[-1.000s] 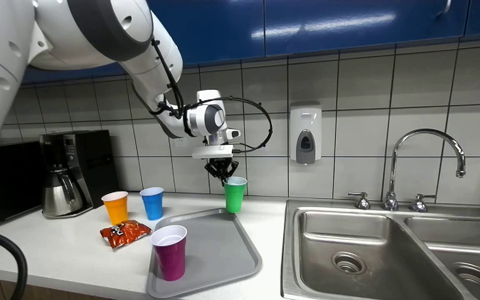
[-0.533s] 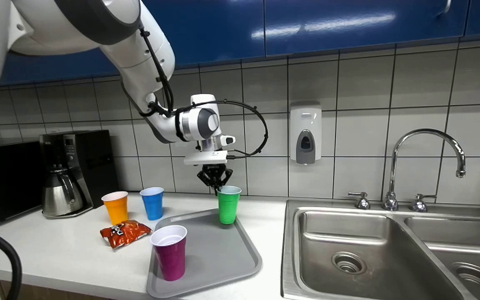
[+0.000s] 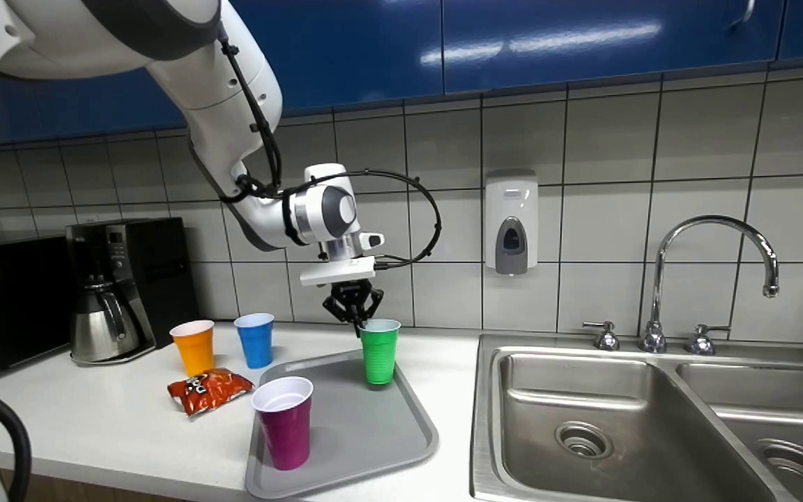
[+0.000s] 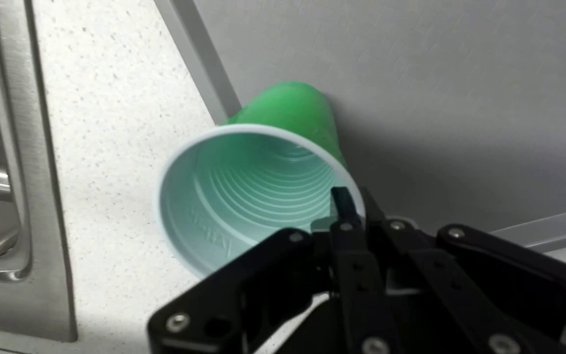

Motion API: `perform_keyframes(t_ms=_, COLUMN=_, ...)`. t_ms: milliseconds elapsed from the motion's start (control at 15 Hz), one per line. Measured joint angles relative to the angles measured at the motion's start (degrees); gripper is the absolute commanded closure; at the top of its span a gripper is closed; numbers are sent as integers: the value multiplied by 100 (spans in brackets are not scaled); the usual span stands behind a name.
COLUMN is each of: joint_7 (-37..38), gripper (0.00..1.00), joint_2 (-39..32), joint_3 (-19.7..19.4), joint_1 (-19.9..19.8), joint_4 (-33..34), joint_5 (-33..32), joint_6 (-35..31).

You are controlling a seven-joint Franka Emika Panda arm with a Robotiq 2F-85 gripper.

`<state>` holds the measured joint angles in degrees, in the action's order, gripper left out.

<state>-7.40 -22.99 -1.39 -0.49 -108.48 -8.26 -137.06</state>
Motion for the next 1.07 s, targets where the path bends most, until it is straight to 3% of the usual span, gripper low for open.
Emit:
perform_keyframes(t_ms=933, joint_7=0, gripper=99, joint_2=55, joint_3=-9, joint_1=18, joint_4=-419, joint_5=-144, joint_6=-538)
perform_keyframes(t_ms=1000, joint_7=0, gripper=70, joint_2=55, joint_3=-11, joint_1=18, joint_4=-429, joint_5=-152, joint_6=-553)
perform_keyframes(t_ms=1067, joint_7=0, gripper=69, joint_2=55, joint_3=-14, joint_1=18, joint_4=-437, joint_5=-166, joint_6=-562)
